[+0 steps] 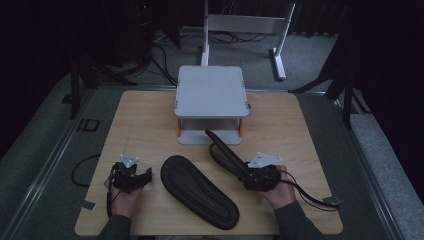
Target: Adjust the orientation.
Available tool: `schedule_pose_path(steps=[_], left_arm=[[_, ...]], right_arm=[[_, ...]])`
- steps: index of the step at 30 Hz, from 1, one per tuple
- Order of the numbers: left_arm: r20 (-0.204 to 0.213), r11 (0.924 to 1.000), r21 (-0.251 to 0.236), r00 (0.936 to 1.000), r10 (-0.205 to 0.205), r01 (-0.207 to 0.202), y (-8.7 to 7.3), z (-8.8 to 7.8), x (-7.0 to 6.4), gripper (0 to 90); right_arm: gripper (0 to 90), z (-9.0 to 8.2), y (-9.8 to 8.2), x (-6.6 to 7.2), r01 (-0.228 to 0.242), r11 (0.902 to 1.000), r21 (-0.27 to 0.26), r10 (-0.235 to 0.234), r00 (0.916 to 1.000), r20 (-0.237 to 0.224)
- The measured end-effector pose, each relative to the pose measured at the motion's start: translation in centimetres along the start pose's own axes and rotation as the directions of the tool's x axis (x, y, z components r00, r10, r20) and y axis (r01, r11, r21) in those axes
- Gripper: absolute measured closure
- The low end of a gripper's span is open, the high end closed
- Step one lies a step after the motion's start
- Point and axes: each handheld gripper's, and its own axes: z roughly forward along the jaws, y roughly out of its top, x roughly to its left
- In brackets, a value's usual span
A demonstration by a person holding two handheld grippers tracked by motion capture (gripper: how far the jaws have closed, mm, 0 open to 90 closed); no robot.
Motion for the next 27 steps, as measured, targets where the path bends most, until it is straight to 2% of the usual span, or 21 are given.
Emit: schedule_pose_path(steps=[1, 2, 4, 6, 8, 10, 11, 14, 15, 16, 17, 20, 22, 23, 24, 26, 27], left_arm=[[0.000, 1.0000, -0.001, 1.0000, -0.001, 0.001, 0.0, 0.0, 0.0, 29.9], [-0.001, 1.0000, -0.001, 1.0000, 0.000, 0.000, 0.0, 0.0, 0.0, 30.0], [0.000, 1.0000, 0.000, 1.0000, 0.000, 0.000, 0.0, 0.0, 0.0, 29.9], [-0.001, 1.0000, -0.002, 1.0000, -0.001, 0.001, 0.0, 0.0, 0.0, 30.0], [0.000, 1.0000, -0.001, 1.0000, -0.001, 0.001, 0.0, -0.1, 0.0, 30.0], [0.000, 1.0000, 0.000, 1.0000, 0.000, 0.000, 0.0, 0.0, 0.0, 30.0], [0.000, 1.0000, -0.001, 1.0000, -0.001, 0.001, 0.0, 0.0, 0.0, 30.0], [0.000, 1.0000, 0.000, 1.0000, 0.002, -0.002, 0.0, 0.0, 0.0, 30.0], [0.000, 1.0000, -0.002, 1.0000, 0.001, -0.001, 0.0, 0.1, -0.1, 30.0], [0.000, 1.0000, -0.002, 1.0000, 0.001, -0.001, 0.0, 0.1, -0.1, 30.0], [0.000, 1.0000, -0.003, 1.0000, 0.002, -0.002, 0.0, 0.1, -0.1, 30.0], [-0.001, 1.0000, -0.003, 1.0000, 0.002, -0.002, 0.0, 0.1, -0.1, 30.0], [-0.001, 1.0000, -0.002, 1.0000, 0.002, -0.002, 0.0, 0.1, -0.1, 30.0], [0.001, 1.0000, -0.003, 1.0000, 0.002, -0.002, 0.0, 0.1, -0.1, 30.0], [0.001, 1.0000, -0.003, 1.0000, 0.003, -0.003, 0.0, 0.1, -0.1, 30.0], [-0.001, 1.0000, -0.001, 1.0000, 0.003, -0.003, 0.0, 0.1, -0.1, 30.0], [0.000, 1.0000, -0.001, 1.0000, 0.003, -0.003, 0.0, 0.0, 0.0, 30.0]], right_arm=[[46.3, -0.2, -0.1, -0.1, -0.024, 0.9996, -0.011, 0.024, 0.9995, -0.018], [46.9, -0.8, -0.1, -0.1, -0.099, 0.9944, -0.035, 0.096, 0.9913, -0.090], [46.9, -1.3, -0.1, -0.1, -0.142, 0.9888, -0.046, 0.134, 0.9802, -0.146], [46.9, -1.6, -0.3, -0.3, -0.207, 0.9770, -0.052, 0.193, 0.9602, -0.202], [45.9, -1.5, -0.5, -0.9, -0.258, 0.9650, -0.044, 0.242, 0.9423, -0.231], [44.4, -1.3, -0.9, -1.8, -0.315, 0.9486, -0.034, 0.295, 0.9184, -0.263], [44.3, -1.4, -1.1, -2.1, -0.324, 0.9449, -0.049, 0.301, 0.9181, -0.258], [43.9, -1.9, -1.3, -2.7, -0.279, 0.9575, -0.074, 0.264, 0.9500, -0.167], [41.3, -1.9, -1.2, -2.7, -0.256, 0.9650, -0.057, 0.248, 0.9611, -0.122], [41.3, -1.9, -1.2, -2.7, -0.256, 0.9650, -0.057, 0.248, 0.9611, -0.122], [40.0, -1.3, -1.3, -2.5, -0.188, 0.9821, -0.010, 0.188, 0.9821, -0.016], [47.4, -0.6, -1.4, -2.5, -0.163, 0.9867, 0.007, 0.162, 0.9866, 0.014], [46.5, -0.4, -1.4, -2.5, -0.159, 0.9873, 0.005, 0.159, 0.9871, 0.019], [45.1, -0.1, -1.4, -2.5, -0.147, 0.9891, 0.007, 0.147, 0.9886, 0.034], [47.5, 0.5, -1.2, -2.6, -0.123, 0.9920, 0.026, 0.121, 0.9902, 0.070], [50.4, 1.1, -1.1, -2.9, -0.129, 0.9904, 0.050, 0.122, 0.9860, 0.114], [52.3, 1.3, -1.1, -3.0, -0.136, 0.9890, 0.057, 0.129, 0.9844, 0.120]])
